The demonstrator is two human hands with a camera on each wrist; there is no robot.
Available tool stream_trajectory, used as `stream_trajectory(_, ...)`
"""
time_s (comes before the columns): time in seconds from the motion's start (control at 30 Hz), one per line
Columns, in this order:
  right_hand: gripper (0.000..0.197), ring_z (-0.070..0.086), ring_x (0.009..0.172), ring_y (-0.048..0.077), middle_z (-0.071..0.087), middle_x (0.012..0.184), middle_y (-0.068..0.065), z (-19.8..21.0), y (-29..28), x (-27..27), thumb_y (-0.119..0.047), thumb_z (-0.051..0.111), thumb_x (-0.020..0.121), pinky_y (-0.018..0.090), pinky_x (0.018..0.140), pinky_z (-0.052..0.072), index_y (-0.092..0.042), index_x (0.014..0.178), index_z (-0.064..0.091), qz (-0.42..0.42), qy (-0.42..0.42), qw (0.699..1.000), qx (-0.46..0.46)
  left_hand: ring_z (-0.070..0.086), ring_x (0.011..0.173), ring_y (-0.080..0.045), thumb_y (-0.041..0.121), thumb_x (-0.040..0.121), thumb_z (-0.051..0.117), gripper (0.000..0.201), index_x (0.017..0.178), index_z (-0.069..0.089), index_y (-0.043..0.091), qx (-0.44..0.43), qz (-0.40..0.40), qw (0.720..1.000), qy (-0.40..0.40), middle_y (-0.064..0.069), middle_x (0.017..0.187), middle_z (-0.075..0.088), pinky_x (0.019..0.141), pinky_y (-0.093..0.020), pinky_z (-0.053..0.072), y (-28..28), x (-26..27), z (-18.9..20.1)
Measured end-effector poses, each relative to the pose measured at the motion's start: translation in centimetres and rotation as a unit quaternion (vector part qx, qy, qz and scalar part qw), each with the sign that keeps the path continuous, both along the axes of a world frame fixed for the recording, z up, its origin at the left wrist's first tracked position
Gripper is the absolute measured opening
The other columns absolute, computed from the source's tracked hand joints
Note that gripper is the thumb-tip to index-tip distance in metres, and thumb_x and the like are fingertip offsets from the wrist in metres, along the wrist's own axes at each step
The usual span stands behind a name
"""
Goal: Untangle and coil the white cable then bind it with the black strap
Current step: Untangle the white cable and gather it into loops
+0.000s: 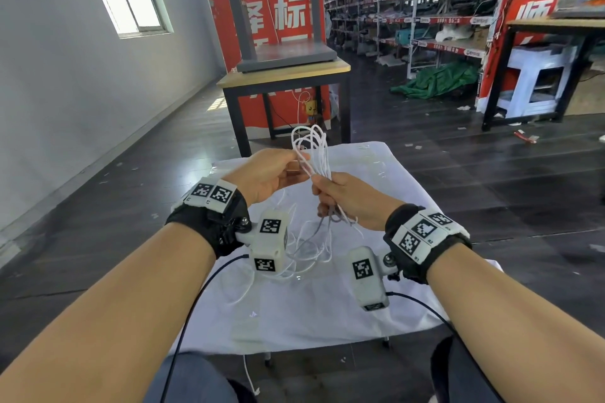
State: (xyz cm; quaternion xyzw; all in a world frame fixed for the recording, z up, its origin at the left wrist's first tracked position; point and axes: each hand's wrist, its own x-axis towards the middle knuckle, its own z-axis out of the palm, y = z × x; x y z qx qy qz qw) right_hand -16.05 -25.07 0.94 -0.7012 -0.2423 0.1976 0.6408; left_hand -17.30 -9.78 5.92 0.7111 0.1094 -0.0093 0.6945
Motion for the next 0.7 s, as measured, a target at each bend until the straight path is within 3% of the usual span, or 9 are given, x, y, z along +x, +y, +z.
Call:
stream_trajectory(0.1,0.03,0.052,0.052,0.012,0.035,0.056,0.0,-0.2,0.1,0.4,-0.028,0.039,0.102,0.018,0.054,0.046,-0.01,0.079,0.045,-0.077,0.019,0.995,0.066,0.065,0.084,-0.02,0.019,0.098,0.052,0.025,0.113,0.061,0.001,0.013,-0.02,1.0,0.013,-0.013,0.103,0.065,0.074,-0.026,0.058,-0.2,-0.6,-1.5)
stream_trajectory(0.2,0.031,0.051,0.05,0.01,0.034,0.058,0.0,-0.4,0.0,1.0,-0.027,0.037,0.103,0.023,0.06,0.046,-0.011,0.077,0.044,-0.137,0.037,0.982,0.126,0.066,0.095,-0.023,0.026,0.101,0.045,0.029,0.112,0.061,0.004,0.114,-0.102,0.987,0.041,-0.014,0.113,0.066,0.086,-0.032,0.055,-0.6,-1.4,-3.1)
stream_trajectory(0.27,0.031,0.052,0.052,0.011,0.035,0.059,0.0,-0.3,-0.2,1.3,-0.028,0.036,0.103,0.025,0.062,0.045,-0.011,0.078,0.044,-0.169,0.037,0.976,0.131,0.069,0.095,-0.022,0.028,0.101,0.045,0.03,0.111,0.063,0.006,0.135,-0.15,0.978,0.05,-0.011,0.108,0.07,0.089,-0.033,0.054,-0.9,-1.7,-3.6)
stream_trajectory(0.37,0.029,0.051,0.057,0.014,0.037,0.06,0.0,-0.1,-0.3,1.4,-0.027,0.036,0.103,0.023,0.061,0.044,-0.011,0.079,0.044,-0.205,0.045,0.968,0.139,0.066,0.075,-0.014,0.026,0.095,0.056,0.025,0.111,0.065,0.009,0.144,-0.178,0.973,0.03,-0.003,0.088,0.07,0.078,-0.026,0.057,-0.9,-1.8,-3.5)
stream_trajectory(0.43,0.029,0.05,0.057,0.014,0.036,0.06,-0.001,-0.1,-0.4,1.5,-0.027,0.037,0.103,0.023,0.061,0.045,-0.012,0.079,0.044,-0.221,0.061,0.961,0.151,0.057,0.063,-0.008,0.023,0.092,0.061,0.021,0.107,0.069,0.009,0.173,-0.164,0.971,0.009,0.001,0.075,0.063,0.071,-0.022,0.056,-0.6,-1.6,-3.4)
stream_trajectory(0.53,0.029,0.041,0.049,0.011,0.033,0.06,0.0,-0.1,-0.7,1.6,-0.025,0.038,0.103,0.029,0.068,0.054,-0.011,0.078,0.043,-0.246,0.107,0.941,0.207,0.051,0.058,-0.008,0.021,0.096,0.055,0.019,0.1,0.069,0.01,0.274,-0.106,0.956,-0.015,0.001,0.075,0.058,0.059,-0.016,0.052,0.7,-1.5,-3.4)
stream_trajectory(0.63,0.03,0.033,0.038,0.006,0.03,0.058,0.0,-0.5,-1.2,1.7,-0.024,0.036,0.103,0.023,0.047,0.05,-0.011,0.077,0.04,-0.268,0.126,0.932,0.208,0.048,0.058,-0.012,0.017,0.099,0.047,0.022,0.097,0.067,0.01,0.384,-0.012,0.923,-0.036,-0.002,0.079,0.058,0.05,-0.015,0.043,3.1,-1.1,-4.0)
stream_trajectory(0.7,0.031,0.029,0.04,0.008,0.029,0.059,0.001,-0.8,-1.6,1.8,-0.024,0.035,0.103,0.018,0.038,0.037,-0.013,0.075,0.039,-0.277,0.112,0.939,0.171,0.049,0.063,-0.018,0.013,0.099,0.043,0.025,0.098,0.067,0.007,0.417,0.053,0.907,-0.038,-0.01,0.089,0.062,0.058,-0.027,0.045,5.0,-0.9,-4.6)
